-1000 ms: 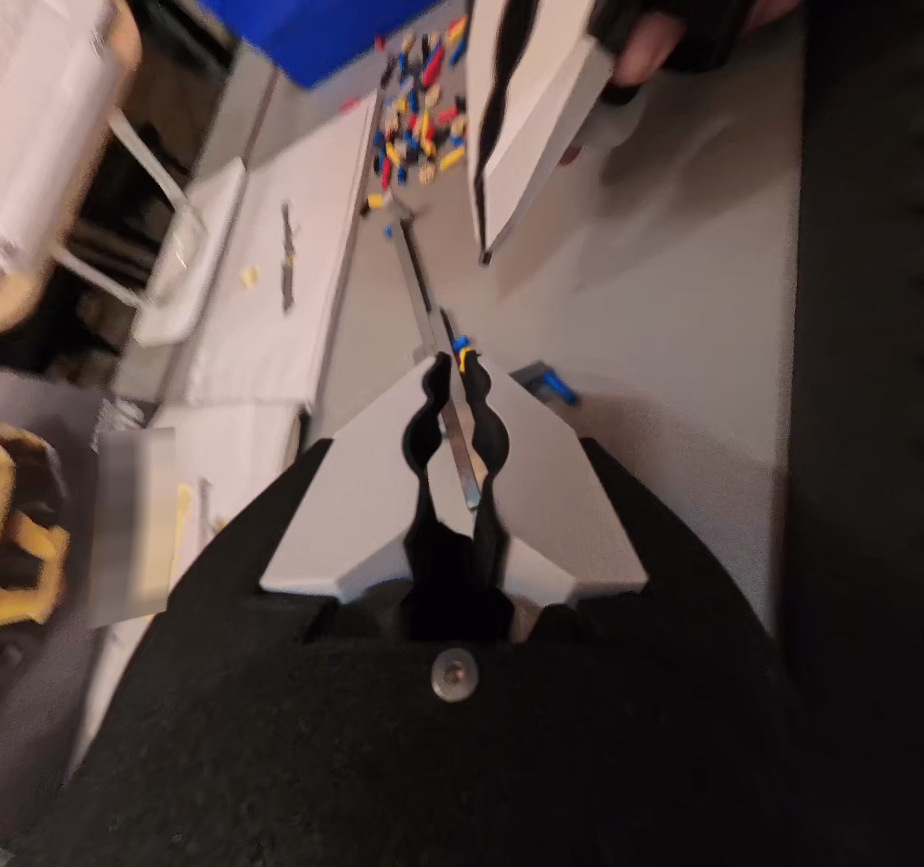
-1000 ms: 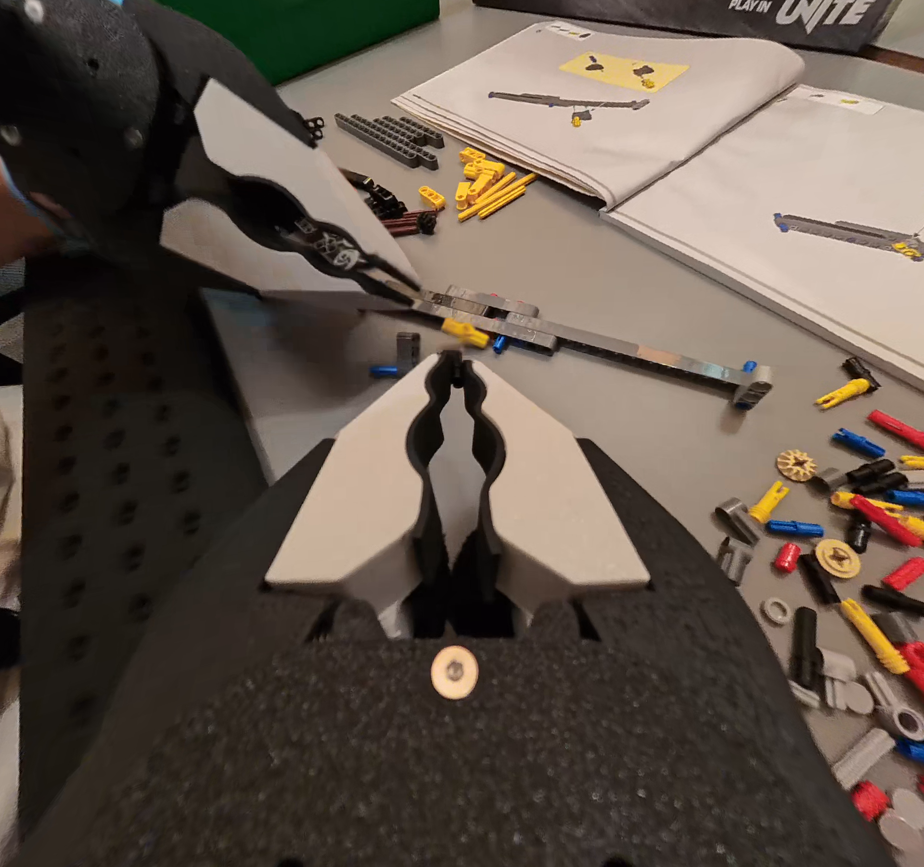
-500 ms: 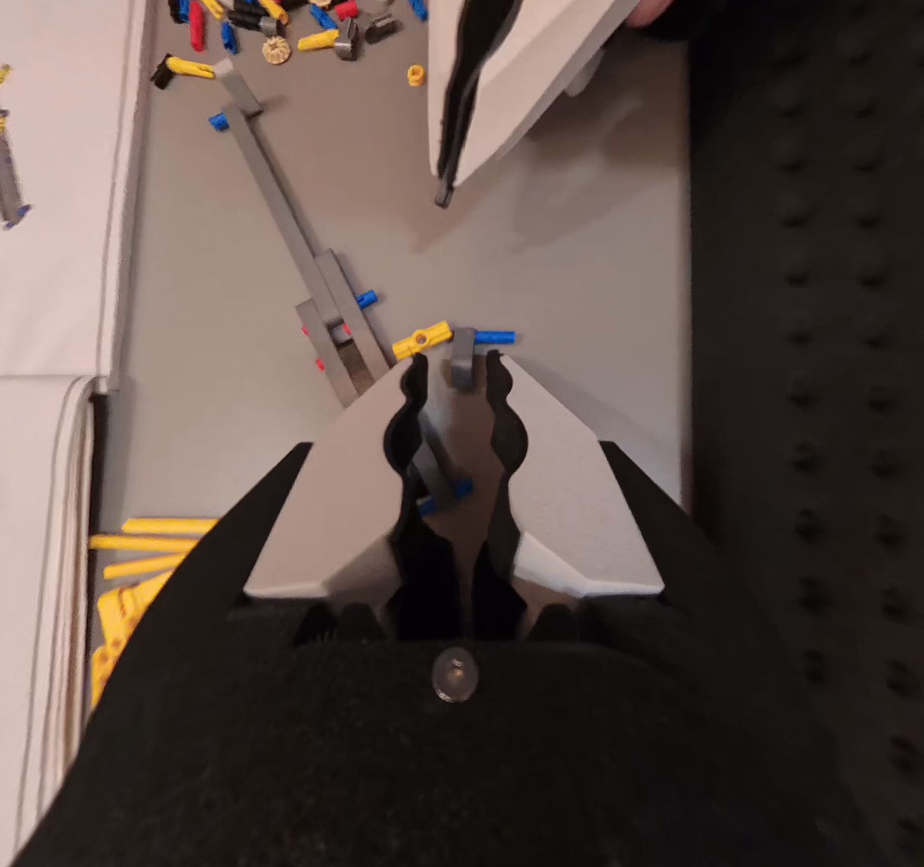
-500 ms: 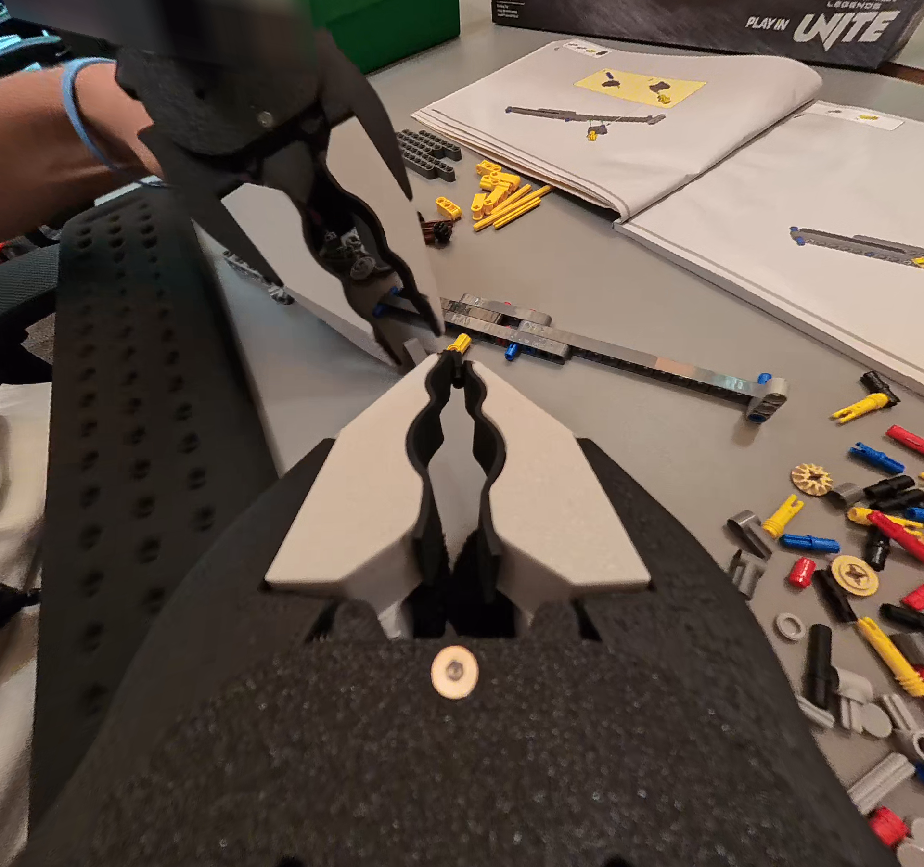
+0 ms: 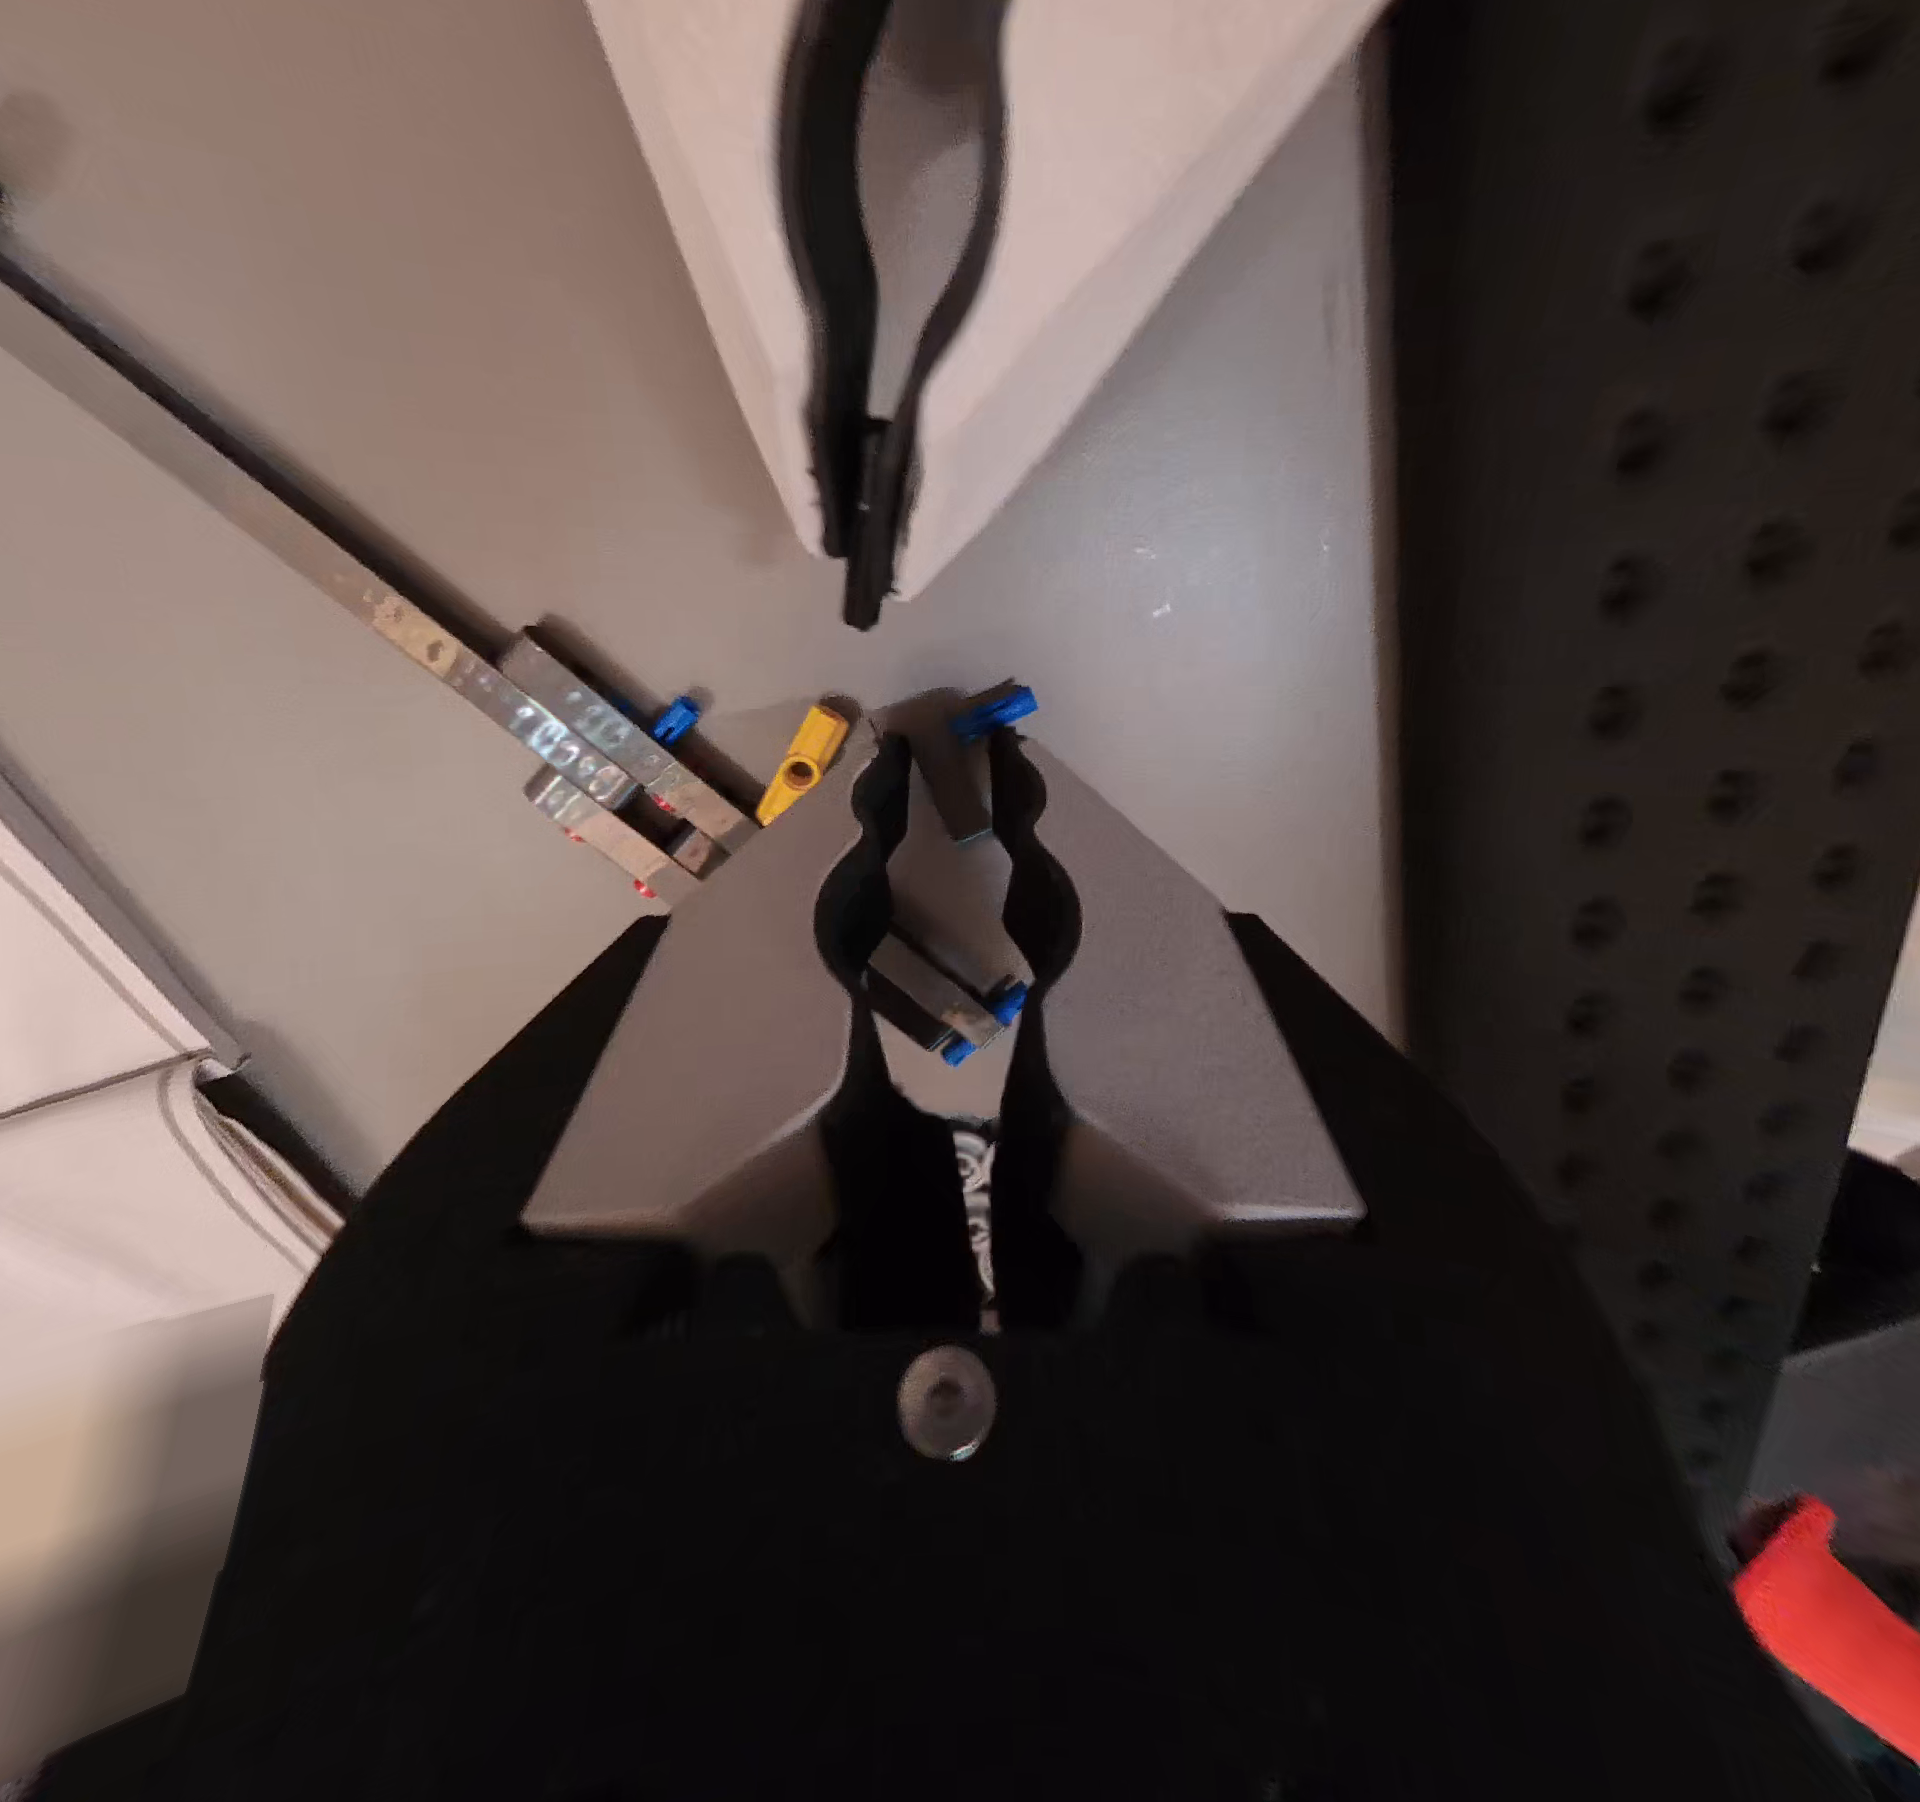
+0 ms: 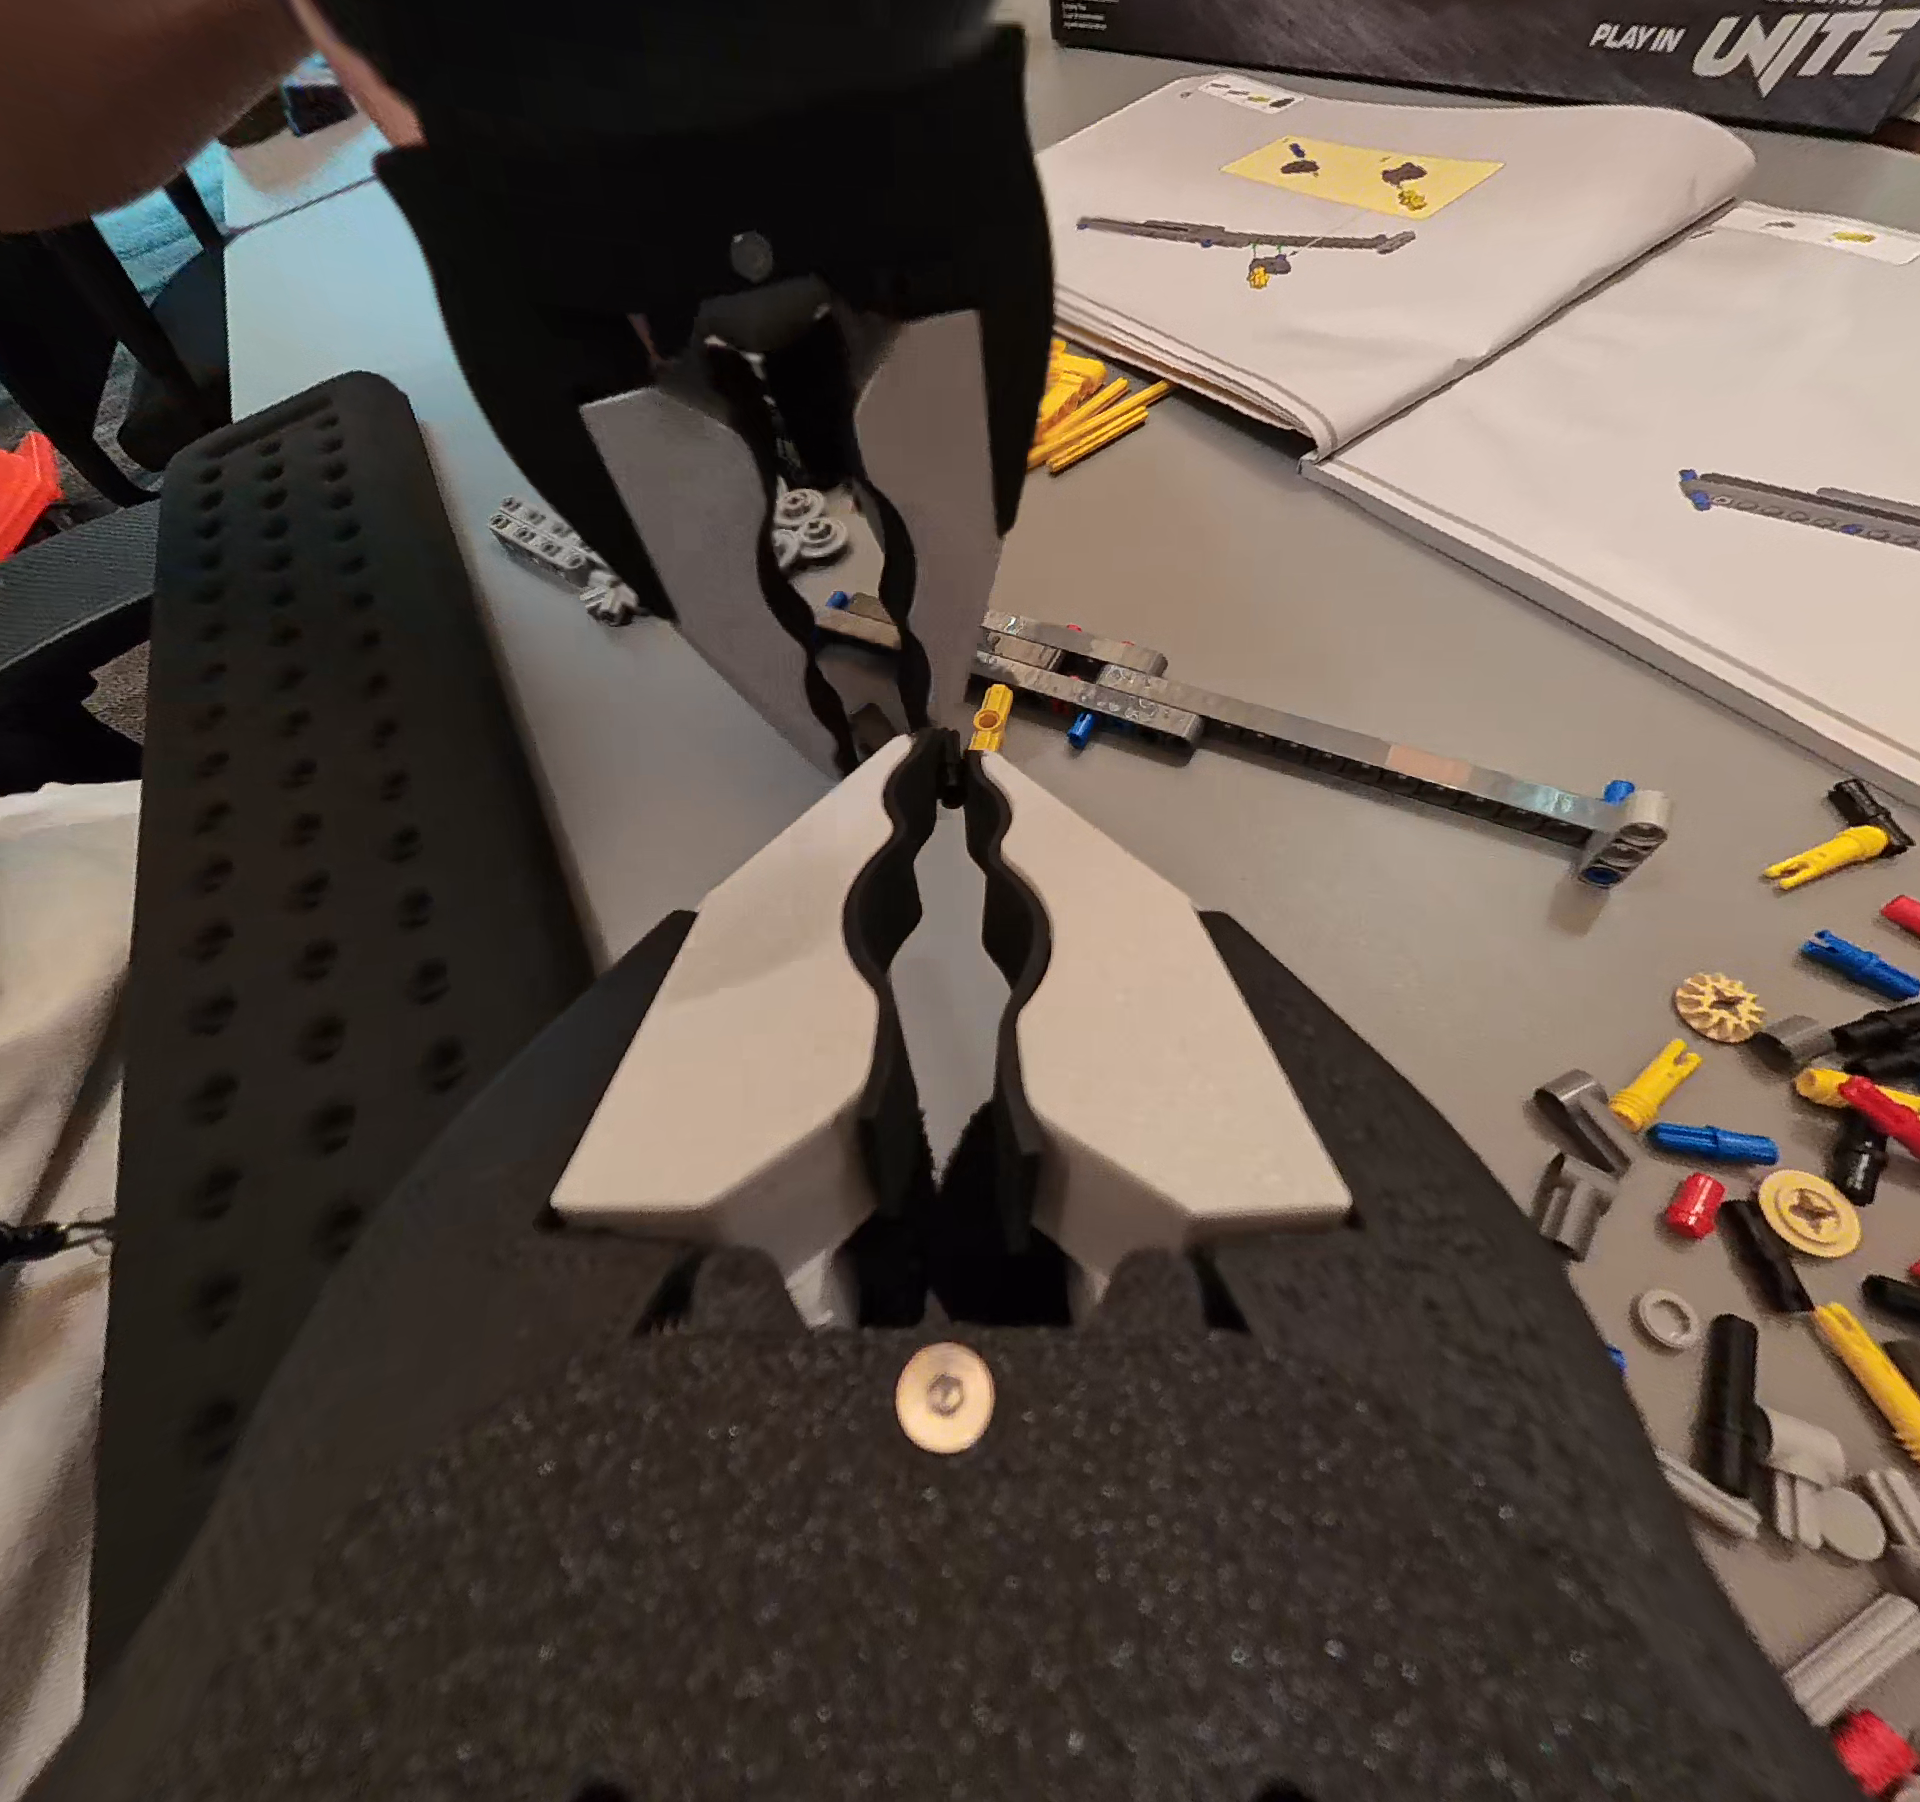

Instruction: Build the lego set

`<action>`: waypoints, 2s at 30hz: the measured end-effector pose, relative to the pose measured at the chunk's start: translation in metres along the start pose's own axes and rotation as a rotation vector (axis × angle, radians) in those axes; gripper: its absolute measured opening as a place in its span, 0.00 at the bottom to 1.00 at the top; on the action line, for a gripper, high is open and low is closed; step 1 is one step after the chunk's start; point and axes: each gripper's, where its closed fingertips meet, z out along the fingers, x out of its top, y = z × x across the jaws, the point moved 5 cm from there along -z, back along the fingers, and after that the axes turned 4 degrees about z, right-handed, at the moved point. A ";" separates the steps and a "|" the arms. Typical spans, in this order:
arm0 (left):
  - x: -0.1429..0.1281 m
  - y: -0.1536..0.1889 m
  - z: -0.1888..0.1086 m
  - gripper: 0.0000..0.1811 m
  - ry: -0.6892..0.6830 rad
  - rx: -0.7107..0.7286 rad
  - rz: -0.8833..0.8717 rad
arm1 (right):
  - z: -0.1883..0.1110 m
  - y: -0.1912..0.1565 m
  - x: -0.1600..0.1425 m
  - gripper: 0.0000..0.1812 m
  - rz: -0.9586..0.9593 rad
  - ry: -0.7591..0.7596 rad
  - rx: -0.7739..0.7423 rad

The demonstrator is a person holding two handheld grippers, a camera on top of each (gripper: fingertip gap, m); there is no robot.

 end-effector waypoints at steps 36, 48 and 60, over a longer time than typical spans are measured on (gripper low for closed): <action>0.004 -0.022 -0.049 0.06 1.326 0.143 -0.870 | -0.028 0.003 0.037 0.02 0.030 0.330 -0.241; 0.000 0.046 -0.002 0.06 0.349 0.438 -0.202 | -0.015 0.003 0.029 0.02 -0.021 0.236 -0.234; 0.002 0.049 -0.002 0.10 0.171 0.326 -0.188 | -0.012 0.003 0.026 0.02 0.004 0.222 -0.190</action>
